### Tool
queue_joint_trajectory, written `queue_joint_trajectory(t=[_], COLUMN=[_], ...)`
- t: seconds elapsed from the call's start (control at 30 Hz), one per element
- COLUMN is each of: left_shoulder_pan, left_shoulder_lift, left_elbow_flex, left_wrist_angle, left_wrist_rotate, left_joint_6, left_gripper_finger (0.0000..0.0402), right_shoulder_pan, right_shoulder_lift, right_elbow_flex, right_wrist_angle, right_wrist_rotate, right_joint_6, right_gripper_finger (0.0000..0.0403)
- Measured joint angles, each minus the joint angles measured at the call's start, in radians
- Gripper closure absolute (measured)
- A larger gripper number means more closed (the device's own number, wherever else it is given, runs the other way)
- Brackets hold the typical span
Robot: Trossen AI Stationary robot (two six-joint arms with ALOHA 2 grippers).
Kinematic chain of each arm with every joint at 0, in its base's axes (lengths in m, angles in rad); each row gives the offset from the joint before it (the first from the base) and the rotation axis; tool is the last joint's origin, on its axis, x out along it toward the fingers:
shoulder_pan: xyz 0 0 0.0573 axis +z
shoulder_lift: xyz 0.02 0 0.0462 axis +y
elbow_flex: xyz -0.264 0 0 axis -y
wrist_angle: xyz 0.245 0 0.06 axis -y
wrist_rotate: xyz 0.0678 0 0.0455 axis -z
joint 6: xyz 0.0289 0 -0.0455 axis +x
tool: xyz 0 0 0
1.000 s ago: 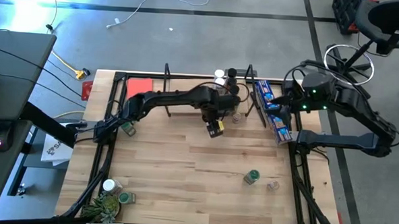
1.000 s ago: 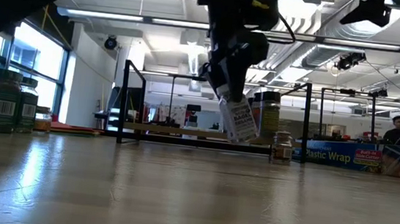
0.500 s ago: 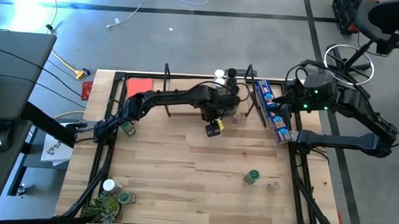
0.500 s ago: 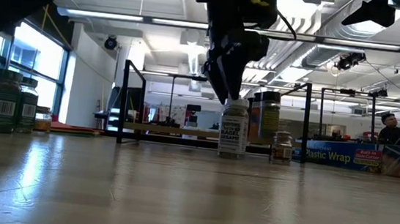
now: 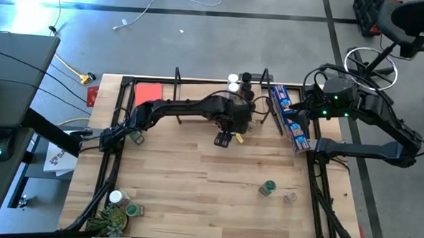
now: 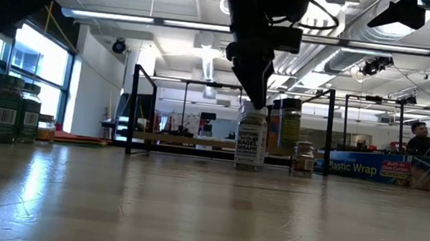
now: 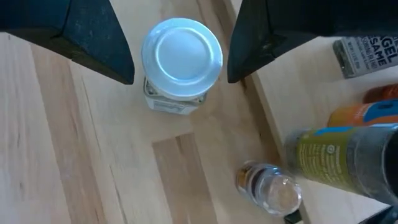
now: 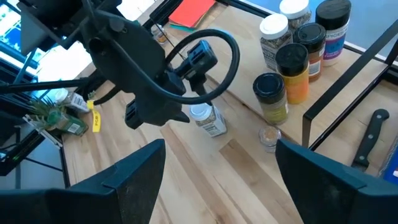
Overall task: Shelf spices
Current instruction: Put the right white seasoning bottle on the shelf aligned with the other white seasoning bottles
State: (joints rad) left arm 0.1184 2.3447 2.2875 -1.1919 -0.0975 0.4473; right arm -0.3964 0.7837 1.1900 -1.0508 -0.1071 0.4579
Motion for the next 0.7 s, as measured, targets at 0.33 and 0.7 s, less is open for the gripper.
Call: queue_joint_trajectory(t=[0.33,0.7], left_shoulder_pan=[0.0,-0.01], left_shoulder_lift=[0.028,0.04], left_elbow_flex=[0.0,0.0], left_wrist_angle=[-0.021,-0.043], left_wrist_rotate=[0.005,-0.028], left_joint_6=[0.032,-0.021], left_gripper_finger=[0.0163,0.0203], right_shoulder_pan=[0.0,0.0], right_shoulder_lift=[0.0,0.0], right_elbow_flex=[0.0,0.0], right_wrist_angle=[-0.003,-0.007], right_wrist_rotate=[-0.003,-0.004], right_joint_6=[0.009,0.009], right_gripper_finger=[0.0102,0.0102])
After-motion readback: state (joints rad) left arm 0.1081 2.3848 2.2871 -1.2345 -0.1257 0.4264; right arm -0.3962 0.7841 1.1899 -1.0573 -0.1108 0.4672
